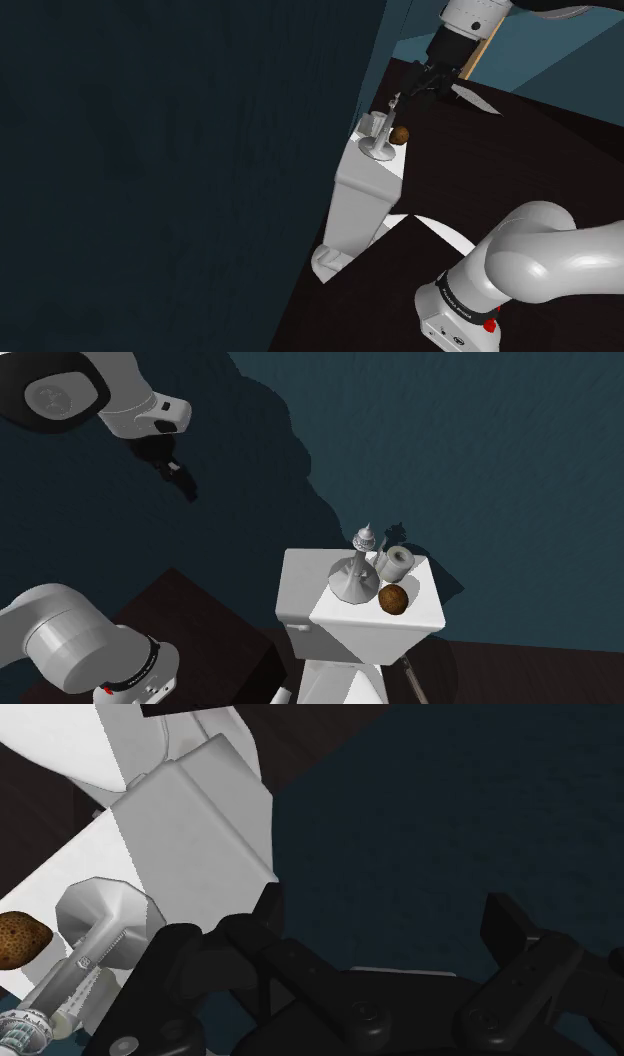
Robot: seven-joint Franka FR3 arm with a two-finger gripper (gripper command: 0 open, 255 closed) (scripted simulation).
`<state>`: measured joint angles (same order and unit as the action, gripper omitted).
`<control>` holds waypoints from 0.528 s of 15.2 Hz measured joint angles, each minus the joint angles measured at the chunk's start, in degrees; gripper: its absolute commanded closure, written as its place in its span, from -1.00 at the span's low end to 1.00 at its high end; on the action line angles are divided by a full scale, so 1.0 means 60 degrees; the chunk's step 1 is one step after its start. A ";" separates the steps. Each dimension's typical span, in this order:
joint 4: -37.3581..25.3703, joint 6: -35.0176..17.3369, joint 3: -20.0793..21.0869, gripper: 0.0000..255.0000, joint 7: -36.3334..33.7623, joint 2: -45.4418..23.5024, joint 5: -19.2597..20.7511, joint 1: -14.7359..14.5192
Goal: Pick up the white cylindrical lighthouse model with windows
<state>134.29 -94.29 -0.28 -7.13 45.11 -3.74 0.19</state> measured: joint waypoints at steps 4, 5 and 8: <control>-0.0340 -0.0186 -0.0217 -1.00 0.0015 -0.0667 0.0117 0.0189; -0.0460 -0.0261 -0.0336 -1.00 0.0044 -0.0929 0.0178 0.0281; -0.1052 -0.0568 -0.0642 -1.00 0.0059 -0.2026 0.0294 0.0512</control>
<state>127.98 -97.69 -4.13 -6.78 32.96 -1.98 3.26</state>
